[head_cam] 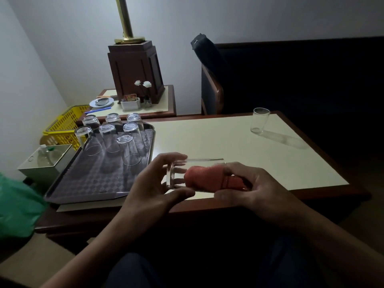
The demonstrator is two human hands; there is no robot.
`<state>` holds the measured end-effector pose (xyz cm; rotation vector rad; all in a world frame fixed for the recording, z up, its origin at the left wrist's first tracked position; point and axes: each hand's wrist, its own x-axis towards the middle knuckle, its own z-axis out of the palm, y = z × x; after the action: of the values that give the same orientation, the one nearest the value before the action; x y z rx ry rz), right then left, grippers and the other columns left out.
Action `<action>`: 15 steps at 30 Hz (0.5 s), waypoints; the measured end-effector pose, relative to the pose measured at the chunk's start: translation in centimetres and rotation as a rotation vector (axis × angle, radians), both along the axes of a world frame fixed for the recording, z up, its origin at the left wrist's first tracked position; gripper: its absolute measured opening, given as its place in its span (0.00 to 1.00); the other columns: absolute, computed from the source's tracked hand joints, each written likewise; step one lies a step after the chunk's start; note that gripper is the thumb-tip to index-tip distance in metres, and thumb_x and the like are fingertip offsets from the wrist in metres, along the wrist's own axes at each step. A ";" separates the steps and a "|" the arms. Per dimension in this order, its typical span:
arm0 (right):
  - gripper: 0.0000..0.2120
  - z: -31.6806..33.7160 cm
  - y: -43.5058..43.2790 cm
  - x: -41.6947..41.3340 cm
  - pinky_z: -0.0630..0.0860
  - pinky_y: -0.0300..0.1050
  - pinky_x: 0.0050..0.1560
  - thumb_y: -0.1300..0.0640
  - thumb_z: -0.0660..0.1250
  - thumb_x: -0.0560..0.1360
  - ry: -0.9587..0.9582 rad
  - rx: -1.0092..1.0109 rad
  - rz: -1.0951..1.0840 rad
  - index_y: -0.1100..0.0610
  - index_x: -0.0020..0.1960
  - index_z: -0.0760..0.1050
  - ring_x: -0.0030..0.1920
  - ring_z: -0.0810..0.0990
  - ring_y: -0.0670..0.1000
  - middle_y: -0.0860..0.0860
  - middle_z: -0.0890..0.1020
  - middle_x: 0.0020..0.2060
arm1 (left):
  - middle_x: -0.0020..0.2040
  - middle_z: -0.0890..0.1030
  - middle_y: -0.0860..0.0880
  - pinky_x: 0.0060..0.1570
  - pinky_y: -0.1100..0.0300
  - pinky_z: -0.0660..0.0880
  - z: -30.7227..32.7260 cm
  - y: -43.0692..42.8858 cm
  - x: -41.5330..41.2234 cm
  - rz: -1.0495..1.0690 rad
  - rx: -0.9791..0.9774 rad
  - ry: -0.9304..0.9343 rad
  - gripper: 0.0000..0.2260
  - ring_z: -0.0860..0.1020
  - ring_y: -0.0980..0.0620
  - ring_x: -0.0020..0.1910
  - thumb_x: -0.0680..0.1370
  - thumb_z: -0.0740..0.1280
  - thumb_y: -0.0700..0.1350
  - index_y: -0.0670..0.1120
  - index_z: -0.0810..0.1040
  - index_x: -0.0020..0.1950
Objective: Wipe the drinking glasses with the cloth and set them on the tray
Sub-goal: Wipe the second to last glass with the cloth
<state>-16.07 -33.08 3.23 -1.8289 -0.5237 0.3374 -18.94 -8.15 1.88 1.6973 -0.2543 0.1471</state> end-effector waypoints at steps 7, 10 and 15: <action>0.23 -2.1 0.3 -0.2 0.80 0.48 0.64 0.51 0.76 0.78 -0.476 -0.227 0.023 0.42 0.72 0.78 0.70 0.75 0.43 0.35 0.78 0.68 | 0.55 0.83 0.38 0.36 0.59 0.82 0.2 0.1 0.2 -0.095 -0.441 0.535 0.18 0.82 0.47 0.42 0.75 0.72 0.40 0.38 0.78 0.64; 0.23 -1.8 0.6 0.0 0.81 0.42 0.56 0.54 0.77 0.77 -0.295 -0.195 0.009 0.43 0.71 0.79 0.58 0.84 0.42 0.39 0.86 0.57 | 0.54 0.83 0.38 0.47 0.55 0.83 0.1 0.6 0.2 -0.059 -0.252 0.293 0.22 0.83 0.43 0.46 0.69 0.78 0.34 0.42 0.79 0.62; 0.11 -0.7 0.3 -0.1 0.78 0.36 0.42 0.55 0.77 0.75 0.028 0.031 0.004 0.48 0.57 0.84 0.37 0.82 0.43 0.44 0.85 0.36 | 0.60 0.83 0.47 0.50 0.60 0.82 0.9 0.4 0.0 -0.045 0.050 0.022 0.27 0.85 0.48 0.53 0.66 0.78 0.29 0.44 0.78 0.63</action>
<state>-16.14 -32.74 2.56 -1.7911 -0.5108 0.3553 -18.97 -7.72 2.81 1.7405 -0.2818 0.0891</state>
